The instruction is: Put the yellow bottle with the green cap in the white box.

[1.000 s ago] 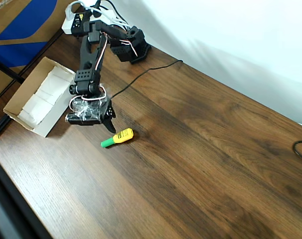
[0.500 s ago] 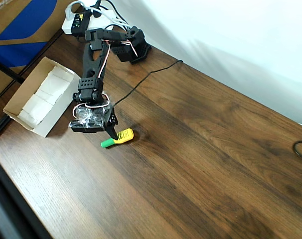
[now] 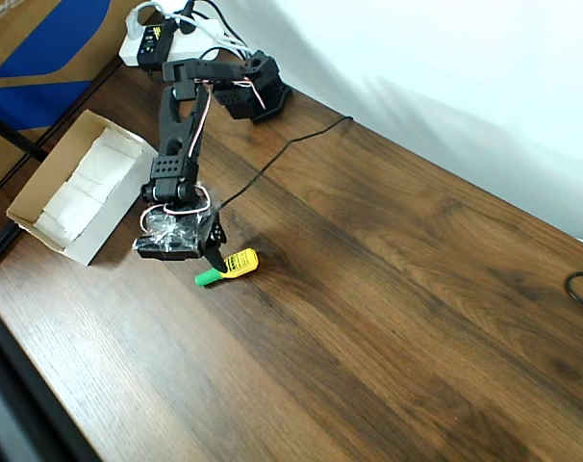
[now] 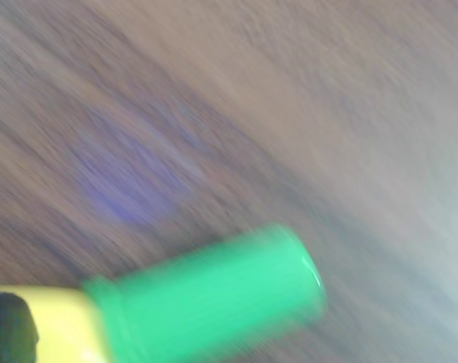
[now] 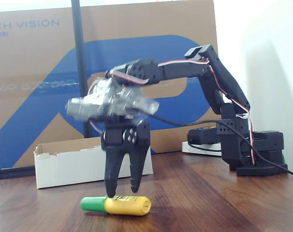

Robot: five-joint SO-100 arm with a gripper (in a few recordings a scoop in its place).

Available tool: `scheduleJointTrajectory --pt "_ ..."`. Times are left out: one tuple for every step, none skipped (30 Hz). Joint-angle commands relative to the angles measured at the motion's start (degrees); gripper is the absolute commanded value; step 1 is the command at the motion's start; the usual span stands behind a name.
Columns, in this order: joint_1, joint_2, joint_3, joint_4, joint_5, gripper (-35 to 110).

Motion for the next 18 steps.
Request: scheduleJointTrajectory --pt "0.1 2.7 0.3 0.2 -1.0 26" --pt "0.2 2.7 0.6 0.2 -1.1 26" --pt "0.2 2.8 1.1 0.2 -1.1 26" --pt "0.2 2.9 1.6 0.2 -1.1 26" --pt "0.2 3.1 2.0 0.2 -1.2 26" --pt "0.1 3.1 2.2 0.2 -1.2 26" --pt "-0.1 3.1 2.5 0.2 -1.2 26" --pt "-0.4 3.1 2.7 0.2 -1.1 26" --pt "-0.6 3.1 3.0 0.2 -1.1 26" --pt "-0.7 3.3 3.3 0.2 -1.1 25" --pt "-0.7 3.4 3.5 0.2 -1.1 24" --pt "-0.7 3.7 4.0 0.2 -1.1 23" --pt "-0.7 3.9 4.4 0.2 -1.3 23" --pt "-0.6 4.1 4.8 0.2 -1.4 23" --pt "-0.6 4.2 5.2 0.2 -1.6 22" --pt "-0.6 4.3 5.6 0.2 -1.8 22" --pt "-0.7 4.4 6.0 0.2 -2.0 21" --pt "-0.8 4.6 6.4 0.0 -2.2 20"
